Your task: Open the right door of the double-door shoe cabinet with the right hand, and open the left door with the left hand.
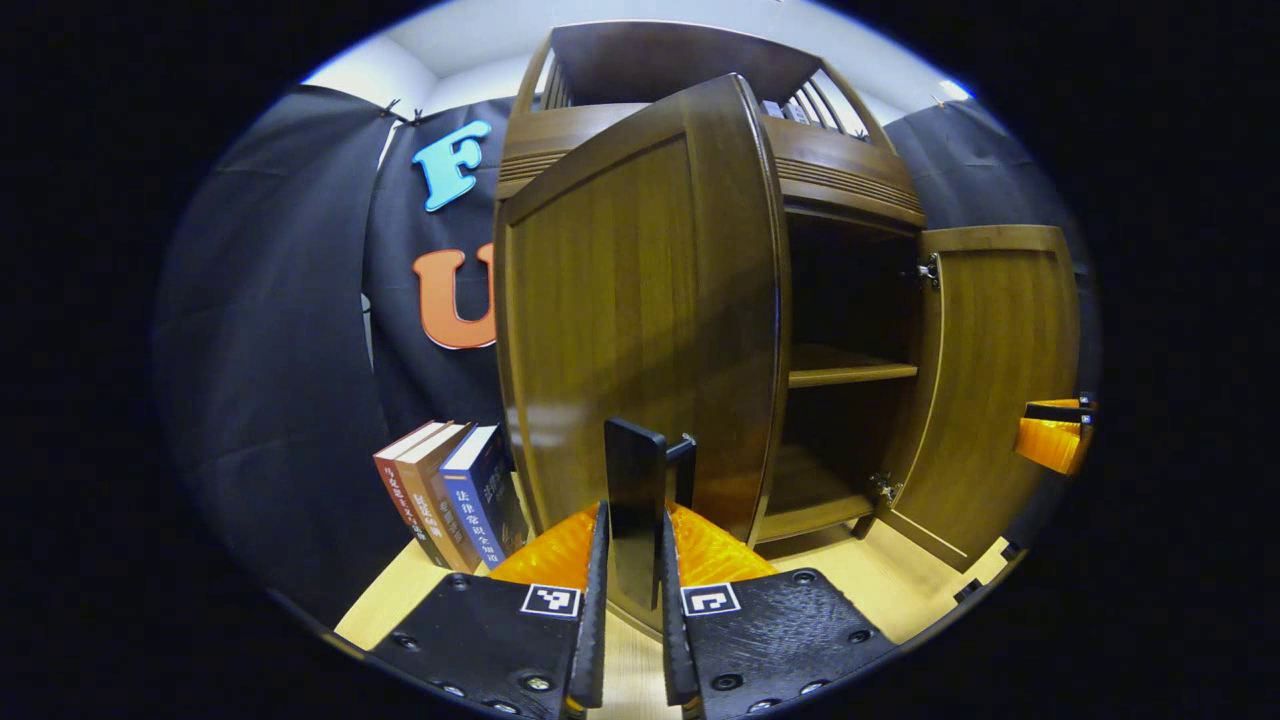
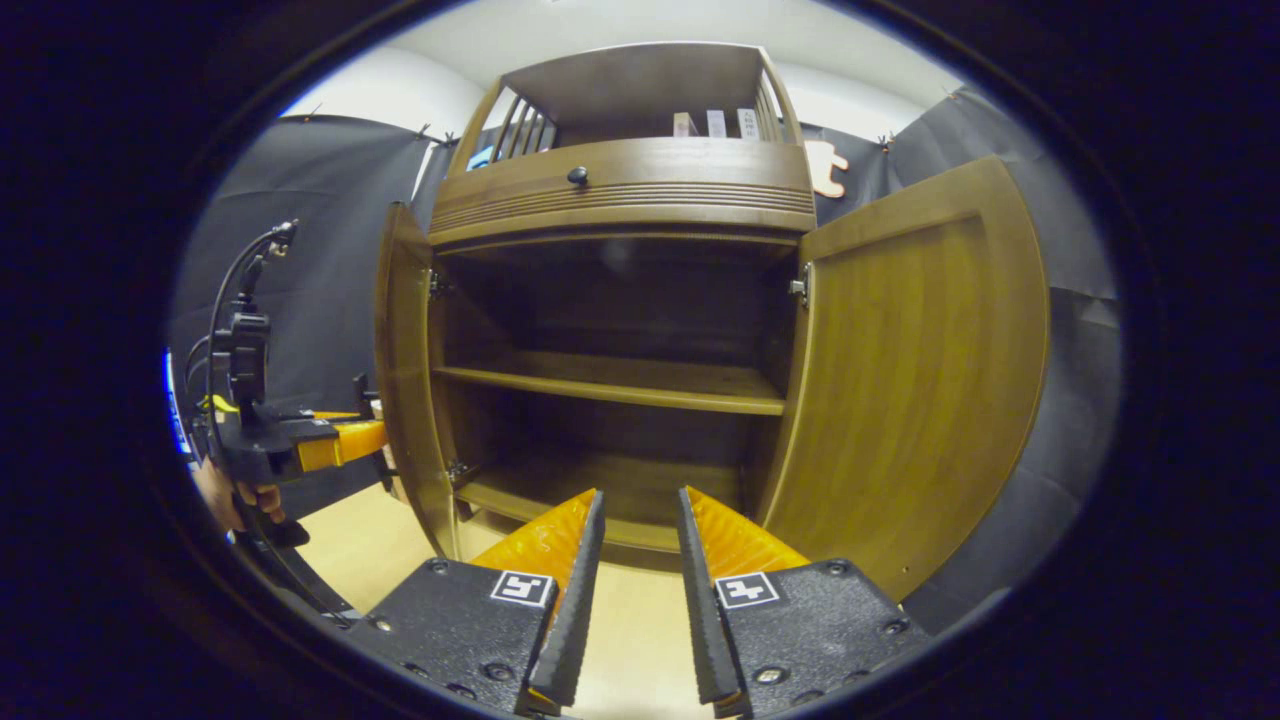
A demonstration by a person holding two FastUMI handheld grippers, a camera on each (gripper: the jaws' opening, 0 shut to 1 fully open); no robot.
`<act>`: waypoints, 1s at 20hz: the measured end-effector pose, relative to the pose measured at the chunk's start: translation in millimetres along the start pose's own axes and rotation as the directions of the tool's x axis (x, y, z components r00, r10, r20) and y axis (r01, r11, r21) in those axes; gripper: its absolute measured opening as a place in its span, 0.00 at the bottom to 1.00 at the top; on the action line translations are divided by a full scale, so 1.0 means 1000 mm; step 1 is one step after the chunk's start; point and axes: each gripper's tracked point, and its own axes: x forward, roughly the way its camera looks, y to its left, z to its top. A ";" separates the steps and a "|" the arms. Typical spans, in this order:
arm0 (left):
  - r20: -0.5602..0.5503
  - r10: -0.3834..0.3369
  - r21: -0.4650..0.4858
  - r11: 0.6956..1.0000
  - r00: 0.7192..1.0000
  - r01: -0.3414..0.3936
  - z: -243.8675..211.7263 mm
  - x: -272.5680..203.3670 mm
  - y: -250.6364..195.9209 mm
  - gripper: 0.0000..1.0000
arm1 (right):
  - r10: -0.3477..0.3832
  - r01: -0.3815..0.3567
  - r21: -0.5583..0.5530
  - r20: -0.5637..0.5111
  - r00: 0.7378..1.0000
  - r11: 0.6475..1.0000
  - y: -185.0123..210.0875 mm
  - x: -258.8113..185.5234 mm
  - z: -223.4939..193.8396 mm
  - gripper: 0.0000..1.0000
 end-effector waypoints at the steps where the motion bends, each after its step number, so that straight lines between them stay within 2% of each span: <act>1: 0.004 0.011 0.016 1.000 1.000 -0.011 -0.001 -0.003 0.006 0.23 | 0.013 -0.013 -0.002 -0.007 1.000 1.000 0.001 0.001 0.000 0.46; 10: -0.017 0.106 0.025 0.994 0.994 -0.106 -0.009 -0.022 0.052 0.22 | 0.097 -0.098 -0.062 -0.015 0.995 0.993 0.006 0.004 0.002 0.46; 15: -0.039 0.135 -0.007 0.991 0.990 -0.136 -0.020 -0.034 0.075 0.22 | 0.084 -0.088 -0.080 -0.043 0.995 0.993 0.002 0.000 0.000 0.46; 16: -0.036 0.144 -0.004 0.990 0.989 -0.144 -0.019 -0.036 0.080 0.30 | 0.085 -0.088 -0.081 -0.045 0.995 0.993 0.002 0.001 -0.001 0.46; 17: -0.036 0.146 -0.004 0.989 0.989 -0.147 -0.020 -0.037 0.086 0.02 | 0.086 -0.089 -0.081 -0.044 0.995 0.993 0.002 0.001 0.000 0.46; 18: -0.033 0.147 -0.009 0.989 0.989 -0.148 -0.019 -0.039 0.088 0.16 | 0.084 -0.088 -0.082 -0.042 0.996 0.993 0.002 0.002 -0.001 0.46; 20: -0.030 0.147 -0.021 0.989 0.989 -0.148 -0.019 -0.041 0.095 0.16 | 0.082 -0.085 -0.082 -0.038 0.996 0.993 0.002 0.003 0.000 0.46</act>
